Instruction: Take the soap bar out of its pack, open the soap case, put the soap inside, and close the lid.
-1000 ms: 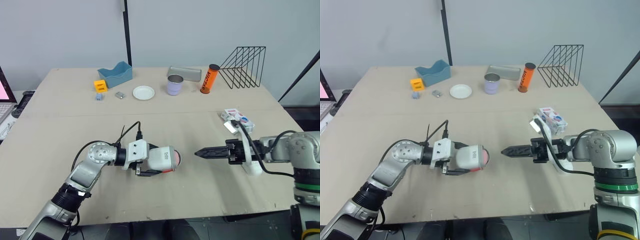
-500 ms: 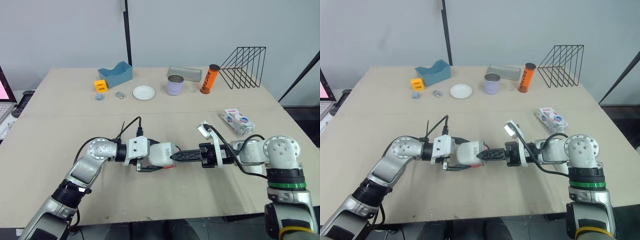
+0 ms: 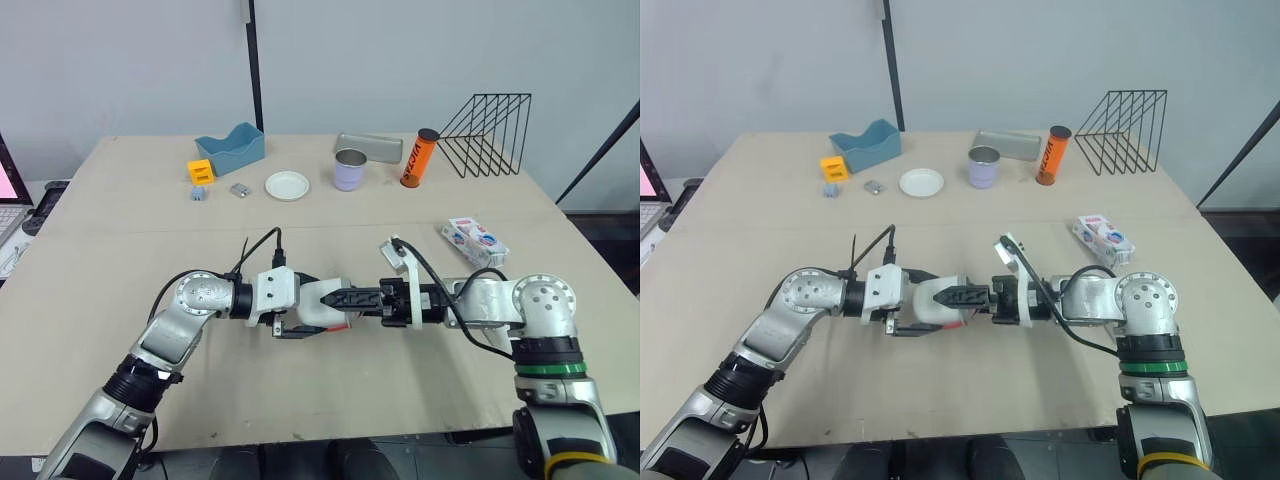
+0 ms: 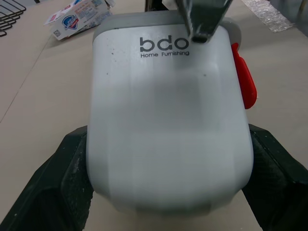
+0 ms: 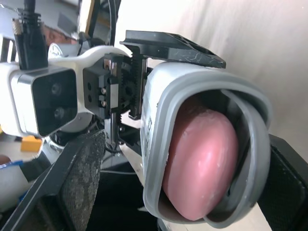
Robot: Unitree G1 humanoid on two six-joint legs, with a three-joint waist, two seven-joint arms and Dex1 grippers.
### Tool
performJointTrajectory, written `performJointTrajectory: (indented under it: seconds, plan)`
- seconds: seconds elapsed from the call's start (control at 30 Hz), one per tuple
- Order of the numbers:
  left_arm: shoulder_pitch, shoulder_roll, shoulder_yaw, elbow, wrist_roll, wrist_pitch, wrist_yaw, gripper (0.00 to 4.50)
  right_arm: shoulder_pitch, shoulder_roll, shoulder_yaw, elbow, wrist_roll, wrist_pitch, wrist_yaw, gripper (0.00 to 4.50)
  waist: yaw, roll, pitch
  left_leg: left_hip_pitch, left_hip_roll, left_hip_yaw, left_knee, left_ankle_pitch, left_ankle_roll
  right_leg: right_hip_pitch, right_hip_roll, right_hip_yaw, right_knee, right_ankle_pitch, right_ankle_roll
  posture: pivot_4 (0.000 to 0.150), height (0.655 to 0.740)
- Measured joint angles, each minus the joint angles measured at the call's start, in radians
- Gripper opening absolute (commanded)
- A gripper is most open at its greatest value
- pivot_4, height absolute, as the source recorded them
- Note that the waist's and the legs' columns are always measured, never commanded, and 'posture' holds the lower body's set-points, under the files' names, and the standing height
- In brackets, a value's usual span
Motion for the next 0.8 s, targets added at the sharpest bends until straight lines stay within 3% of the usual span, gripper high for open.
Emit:
performJointTrajectory:
  seconds: [0.07, 0.43, 0.5, 0.8]
  plan:
    - [0.002, 0.001, 0.006, -0.005, -0.003, 0.000, 0.010, 3.50, 0.013, -0.017, 0.024, 0.000, 0.056, -0.046, -0.030, 2.14, -0.001, 0.000, 0.000, 0.000, 0.000, 0.000, 0.000, 0.000, 0.000, 0.000, 0.000, 0.000, 0.000, 0.000, 0.000, 0.150, 0.7393]
    - [0.003, 0.006, 0.012, -0.009, 0.001, 0.006, 0.006, 3.50, 0.025, -0.078, 0.124, -0.021, 0.175, -0.153, -0.087, 2.06, -0.001, 0.000, 0.000, 0.000, 0.001, 0.000, 0.000, 0.000, 0.001, 0.000, 0.000, 0.000, -0.002, 0.000, 0.000, 0.150, 0.7393]
    - [0.003, 0.007, 0.012, -0.008, 0.005, 0.014, 0.006, 4.50, 0.025, -0.080, 0.136, -0.021, 0.176, -0.166, -0.088, 2.06, -0.001, 0.000, 0.000, -0.001, 0.001, 0.000, 0.000, 0.000, 0.001, 0.000, 0.000, 0.000, -0.002, 0.000, 0.000, 0.150, 0.7393]
    - [0.002, 0.011, 0.014, 0.004, 0.005, 0.030, -0.002, 4.50, 0.022, -0.058, 0.161, -0.011, 0.176, -0.190, -0.093, 2.02, 0.000, 0.000, 0.000, -0.001, 0.002, 0.000, 0.000, 0.000, 0.001, 0.000, 0.000, 0.000, -0.004, 0.001, 0.000, 0.150, 0.7393]
